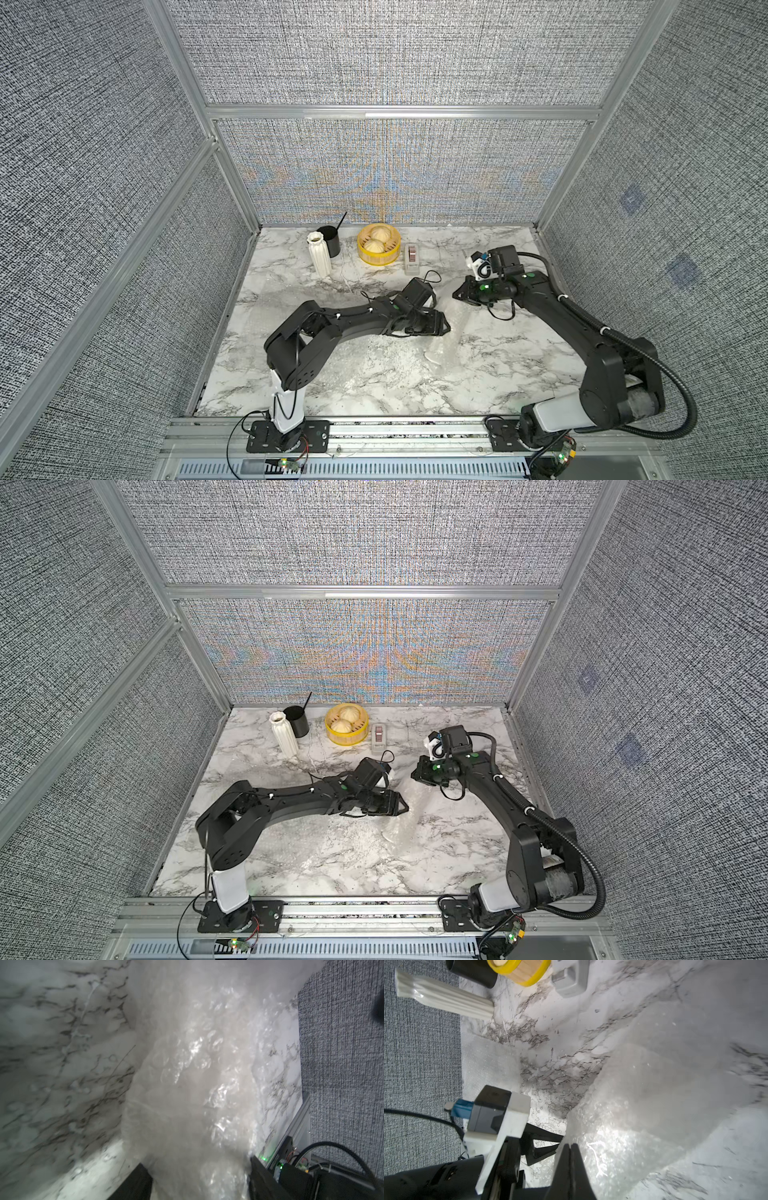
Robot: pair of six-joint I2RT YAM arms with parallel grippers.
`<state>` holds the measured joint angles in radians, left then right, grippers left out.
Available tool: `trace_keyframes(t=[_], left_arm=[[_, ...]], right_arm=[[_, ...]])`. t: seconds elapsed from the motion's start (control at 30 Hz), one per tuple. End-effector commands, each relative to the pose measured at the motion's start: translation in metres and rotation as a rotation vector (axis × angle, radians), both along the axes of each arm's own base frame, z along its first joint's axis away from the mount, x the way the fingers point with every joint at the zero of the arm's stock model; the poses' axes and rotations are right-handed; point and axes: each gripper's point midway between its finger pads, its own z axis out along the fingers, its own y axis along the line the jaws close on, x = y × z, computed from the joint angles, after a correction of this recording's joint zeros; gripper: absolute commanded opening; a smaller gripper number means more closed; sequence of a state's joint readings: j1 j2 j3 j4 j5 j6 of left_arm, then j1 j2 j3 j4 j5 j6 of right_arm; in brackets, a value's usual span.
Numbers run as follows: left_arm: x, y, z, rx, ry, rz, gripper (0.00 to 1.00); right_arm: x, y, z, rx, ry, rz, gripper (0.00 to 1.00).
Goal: Wrap vases in bubble wrap
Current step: Move the wrapped vase to the center of the board.
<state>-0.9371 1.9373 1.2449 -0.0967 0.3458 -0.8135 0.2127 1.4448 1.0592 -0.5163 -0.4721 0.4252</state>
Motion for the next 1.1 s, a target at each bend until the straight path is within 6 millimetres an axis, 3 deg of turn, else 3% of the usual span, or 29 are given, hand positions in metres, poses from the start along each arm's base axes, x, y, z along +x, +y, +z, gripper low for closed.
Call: trace_keyframes(t=[0.0, 0.1, 0.2, 0.4, 0.5, 0.67, 0.7, 0.8, 0.9, 1.07], left_arm=[[0.018, -0.021, -0.009, 0.027, -0.014, 0.082, 0.66], [0.033, -0.051, -0.008, -0.028, -0.002, 0.103, 0.66], [0.043, -0.064, -0.007, -0.024, -0.02, 0.124, 0.66], [0.055, -0.061, 0.012, -0.021, -0.08, 0.158, 0.75], [0.056, -0.053, 0.03, -0.023, -0.123, 0.163, 0.81], [0.056, -0.031, 0.054, -0.002, -0.187, 0.204, 0.95], [0.055, -0.025, 0.068, -0.017, -0.207, 0.212, 0.97], [0.051, -0.001, 0.081, 0.006, -0.253, 0.246, 0.98], [0.048, 0.032, 0.098, 0.053, -0.333, 0.275, 0.98], [0.044, 0.101, 0.123, 0.162, -0.472, 0.362, 0.98]], right_arm=[[0.006, -0.023, -0.001, -0.015, 0.002, -0.088, 0.02], [0.012, -0.044, 0.001, -0.009, -0.012, -0.156, 0.02], [0.016, -0.057, 0.003, -0.002, -0.022, -0.189, 0.02], [0.016, -0.056, 0.009, 0.005, -0.042, -0.17, 0.06], [0.014, -0.055, 0.013, -0.003, -0.062, -0.161, 0.14], [0.013, -0.046, 0.03, -0.02, -0.125, -0.127, 0.25], [0.013, -0.041, 0.035, -0.024, -0.145, -0.111, 0.28], [0.015, -0.027, 0.048, -0.054, -0.204, -0.068, 0.35], [0.02, -0.004, 0.061, -0.073, -0.286, -0.007, 0.42], [0.03, 0.054, 0.073, -0.077, -0.411, 0.121, 0.51]])
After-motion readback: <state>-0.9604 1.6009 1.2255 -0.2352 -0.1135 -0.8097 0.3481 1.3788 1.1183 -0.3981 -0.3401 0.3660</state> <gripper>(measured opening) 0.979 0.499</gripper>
